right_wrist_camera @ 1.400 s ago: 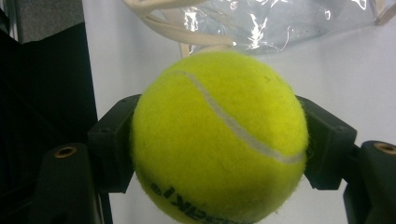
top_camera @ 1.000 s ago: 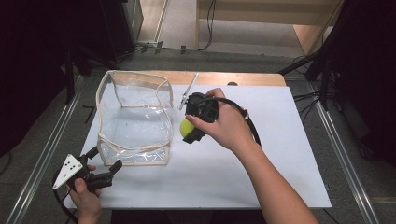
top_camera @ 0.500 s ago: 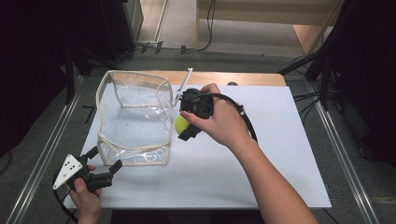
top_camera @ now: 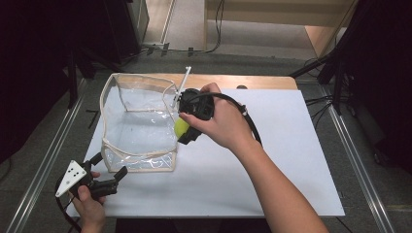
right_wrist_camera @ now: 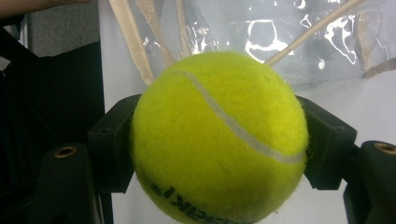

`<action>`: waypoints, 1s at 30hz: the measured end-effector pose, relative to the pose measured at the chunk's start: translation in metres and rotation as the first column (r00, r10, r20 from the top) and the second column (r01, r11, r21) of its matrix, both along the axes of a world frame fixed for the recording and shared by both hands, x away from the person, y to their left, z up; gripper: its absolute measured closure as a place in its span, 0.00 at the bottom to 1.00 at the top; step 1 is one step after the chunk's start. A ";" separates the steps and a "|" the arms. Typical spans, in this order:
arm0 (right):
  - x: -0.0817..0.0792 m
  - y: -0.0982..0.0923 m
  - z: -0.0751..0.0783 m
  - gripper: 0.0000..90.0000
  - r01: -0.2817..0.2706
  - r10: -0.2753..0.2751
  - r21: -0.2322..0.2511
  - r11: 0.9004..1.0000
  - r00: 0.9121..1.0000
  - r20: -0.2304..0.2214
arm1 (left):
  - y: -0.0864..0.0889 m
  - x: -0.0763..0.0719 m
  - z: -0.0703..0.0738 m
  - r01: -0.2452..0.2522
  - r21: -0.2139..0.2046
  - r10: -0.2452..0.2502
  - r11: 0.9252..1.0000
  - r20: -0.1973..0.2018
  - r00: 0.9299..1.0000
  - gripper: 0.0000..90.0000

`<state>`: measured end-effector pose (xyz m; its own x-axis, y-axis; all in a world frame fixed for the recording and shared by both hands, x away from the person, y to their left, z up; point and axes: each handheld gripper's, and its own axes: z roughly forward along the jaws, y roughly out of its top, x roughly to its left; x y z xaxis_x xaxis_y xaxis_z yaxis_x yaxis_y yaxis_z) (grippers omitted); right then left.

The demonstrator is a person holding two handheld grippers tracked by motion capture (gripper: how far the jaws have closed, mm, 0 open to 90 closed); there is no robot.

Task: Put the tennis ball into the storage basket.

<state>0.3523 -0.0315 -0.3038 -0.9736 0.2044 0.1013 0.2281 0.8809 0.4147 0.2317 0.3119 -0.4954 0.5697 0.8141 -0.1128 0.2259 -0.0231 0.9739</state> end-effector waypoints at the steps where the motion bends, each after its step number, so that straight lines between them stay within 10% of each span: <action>1: 0.000 0.001 0.000 0.26 -0.003 0.003 0.005 1.000 1.000 0.000 | 0.000 0.000 0.000 0.000 0.000 0.000 1.000 0.000 1.000 0.00; 30: 0.004 0.034 0.015 0.26 -0.046 0.046 -0.016 0.999 0.999 0.019 | 0.000 0.000 0.000 0.003 0.000 -0.003 1.000 0.001 1.000 0.00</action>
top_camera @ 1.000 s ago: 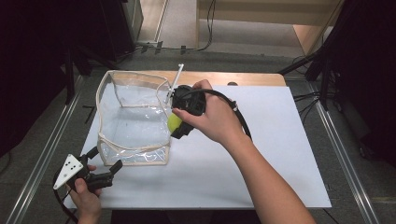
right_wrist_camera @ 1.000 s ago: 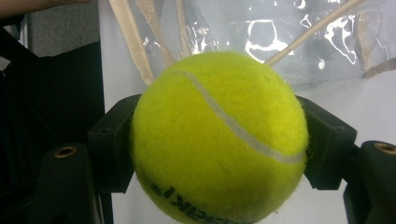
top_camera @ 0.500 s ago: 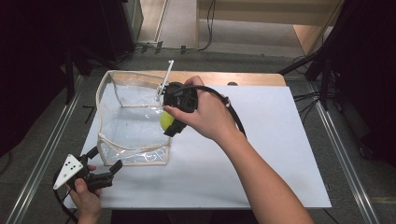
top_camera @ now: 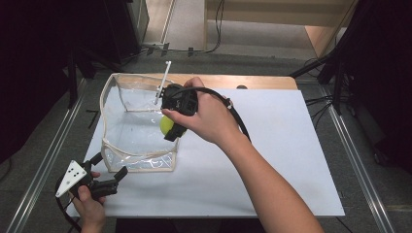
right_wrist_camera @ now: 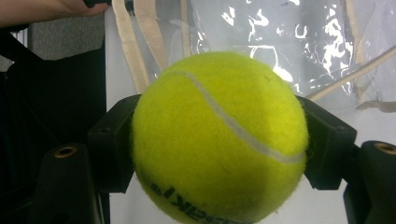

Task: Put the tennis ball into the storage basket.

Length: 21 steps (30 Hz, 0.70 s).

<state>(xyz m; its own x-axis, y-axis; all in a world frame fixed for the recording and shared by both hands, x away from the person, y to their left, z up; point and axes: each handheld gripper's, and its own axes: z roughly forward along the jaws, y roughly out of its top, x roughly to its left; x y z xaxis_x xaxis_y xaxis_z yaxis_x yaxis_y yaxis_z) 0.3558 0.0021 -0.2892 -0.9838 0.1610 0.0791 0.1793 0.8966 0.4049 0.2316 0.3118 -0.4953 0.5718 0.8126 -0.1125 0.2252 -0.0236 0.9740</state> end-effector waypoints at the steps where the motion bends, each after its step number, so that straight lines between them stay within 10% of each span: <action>1: 0.000 0.001 0.000 0.26 -0.005 0.005 0.002 1.000 1.000 0.001 | 0.000 0.000 0.000 0.000 0.000 0.000 1.000 0.000 1.000 0.00; 21: 0.009 0.033 -0.011 0.26 -0.038 0.038 -0.009 0.999 0.999 -0.036 | 0.000 0.000 0.000 0.003 0.008 -0.003 1.000 0.000 1.000 0.00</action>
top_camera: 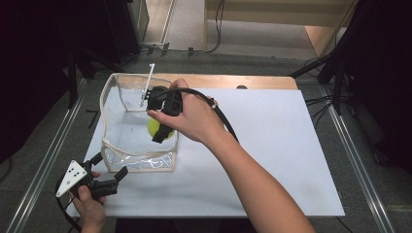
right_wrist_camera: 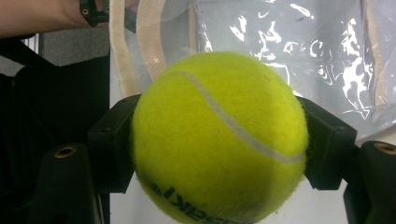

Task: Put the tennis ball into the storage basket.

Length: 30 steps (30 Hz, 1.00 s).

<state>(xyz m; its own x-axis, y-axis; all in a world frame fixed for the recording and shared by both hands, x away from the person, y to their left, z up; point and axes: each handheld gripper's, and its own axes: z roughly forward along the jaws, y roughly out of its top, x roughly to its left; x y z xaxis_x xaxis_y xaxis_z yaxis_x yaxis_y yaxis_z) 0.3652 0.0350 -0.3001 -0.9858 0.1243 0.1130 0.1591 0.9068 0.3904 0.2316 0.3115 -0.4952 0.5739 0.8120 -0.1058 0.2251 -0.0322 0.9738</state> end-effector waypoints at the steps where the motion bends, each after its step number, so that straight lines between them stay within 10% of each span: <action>1: 0.001 0.002 -0.002 0.26 0.004 -0.004 -0.001 1.000 1.000 -0.003 | 0.000 0.000 0.000 0.000 -0.001 0.000 1.000 0.001 1.000 0.00; 30: -0.003 -0.001 0.000 0.00 0.083 -0.091 0.047 0.995 0.980 0.178 | 0.000 0.001 0.000 0.003 -0.005 -0.003 1.000 0.001 1.000 0.00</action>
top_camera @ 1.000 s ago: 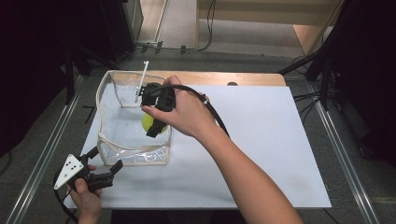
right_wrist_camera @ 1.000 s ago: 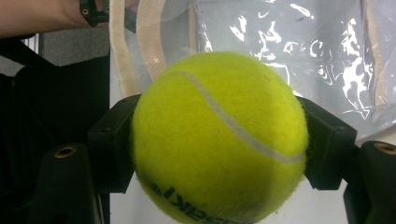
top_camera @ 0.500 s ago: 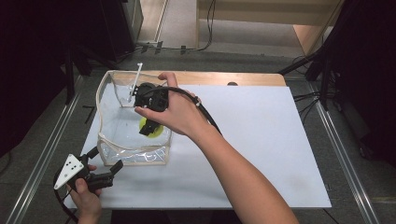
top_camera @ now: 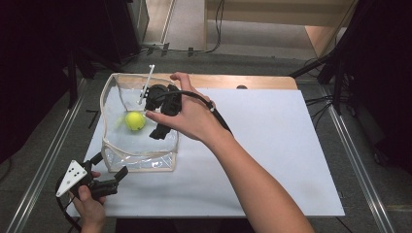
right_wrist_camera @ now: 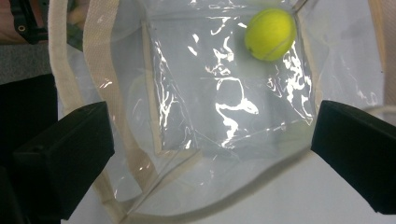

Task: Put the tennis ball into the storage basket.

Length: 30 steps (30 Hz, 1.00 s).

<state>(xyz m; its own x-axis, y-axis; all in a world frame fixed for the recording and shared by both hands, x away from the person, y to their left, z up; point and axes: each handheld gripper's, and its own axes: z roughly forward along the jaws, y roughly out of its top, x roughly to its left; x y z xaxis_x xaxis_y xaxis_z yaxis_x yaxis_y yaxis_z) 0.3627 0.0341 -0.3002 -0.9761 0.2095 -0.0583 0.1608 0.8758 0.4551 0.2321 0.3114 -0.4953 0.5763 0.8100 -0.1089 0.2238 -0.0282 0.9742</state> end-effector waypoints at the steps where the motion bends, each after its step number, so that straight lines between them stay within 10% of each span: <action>1: -0.001 -0.003 0.000 0.00 0.012 -0.012 0.002 1.000 1.000 -0.001 | 0.000 0.000 0.000 0.000 0.001 0.000 1.000 0.000 1.000 0.00; 30: -0.008 -0.057 -0.020 0.00 0.071 -0.071 0.012 0.997 0.997 -0.035 | 0.000 0.000 0.000 -0.001 0.002 0.001 1.000 -0.001 1.000 0.00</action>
<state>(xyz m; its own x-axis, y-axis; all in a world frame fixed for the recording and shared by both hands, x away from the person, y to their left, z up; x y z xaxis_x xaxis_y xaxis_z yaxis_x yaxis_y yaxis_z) 0.3547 -0.0224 -0.3200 -0.9600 0.2790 -0.0219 0.2381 0.8554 0.4601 0.2322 0.3114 -0.4953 0.5757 0.8105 -0.1078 0.2245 -0.0299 0.9740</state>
